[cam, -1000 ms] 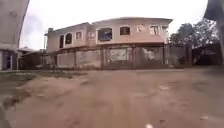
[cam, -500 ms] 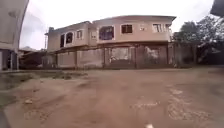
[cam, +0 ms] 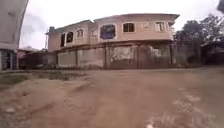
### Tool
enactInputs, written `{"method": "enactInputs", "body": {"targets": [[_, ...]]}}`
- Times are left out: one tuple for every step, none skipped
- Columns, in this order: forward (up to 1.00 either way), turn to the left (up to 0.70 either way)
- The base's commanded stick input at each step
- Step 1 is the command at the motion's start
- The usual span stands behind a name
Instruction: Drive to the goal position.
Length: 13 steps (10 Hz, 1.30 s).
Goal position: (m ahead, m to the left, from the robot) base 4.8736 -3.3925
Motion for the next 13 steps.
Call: {"method": "enactInputs", "body": {"targets": [[0.85,0.0],[0.85,0.0],[0.85,0.0],[0.7,0.0],[0.7,0.0],[0.7,0.0],[0.7,0.0],[0.7,0.0],[0.7,0.0],[0.7,0.0],[0.7,0.0],[0.7,0.0],[0.7,0.0]]}}
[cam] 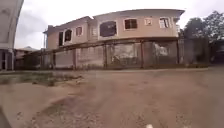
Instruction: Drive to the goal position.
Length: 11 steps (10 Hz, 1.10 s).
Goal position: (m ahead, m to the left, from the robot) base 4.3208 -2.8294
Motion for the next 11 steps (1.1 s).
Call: {"method": "enactInputs", "body": {"targets": [[0.7,0.0],[0.7,0.0],[0.7,0.0],[0.7,0.0],[0.7,0.0],[0.7,0.0],[0.7,0.0],[0.7,0.0],[0.7,0.0],[0.7,0.0],[0.7,0.0]]}}
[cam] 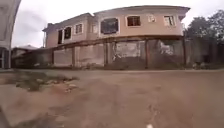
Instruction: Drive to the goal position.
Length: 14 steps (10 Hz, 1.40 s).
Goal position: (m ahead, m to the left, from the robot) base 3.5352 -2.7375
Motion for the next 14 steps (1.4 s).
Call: {"method": "enactInputs", "body": {"targets": [[0.7,0.0],[0.7,0.0],[0.7,0.0],[0.7,0.0],[0.7,0.0],[0.7,0.0],[0.7,0.0],[0.7,0.0],[0.7,0.0],[0.7,0.0],[0.7,0.0],[0.7,0.0],[0.7,0.0],[0.7,0.0]]}}
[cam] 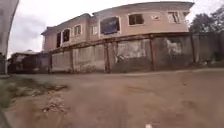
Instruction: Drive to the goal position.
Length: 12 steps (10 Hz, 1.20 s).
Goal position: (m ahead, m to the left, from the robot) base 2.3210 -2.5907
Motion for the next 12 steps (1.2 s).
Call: {"method": "enactInputs", "body": {"targets": [[0.7,0.0],[0.7,0.0],[0.7,0.0],[0.7,0.0],[0.7,0.0],[0.7,0.0],[0.7,0.0],[0.7,0.16],[0.7,0.3],[0.7,0.35],[0.7,0.35],[0.7,0.17]]}}
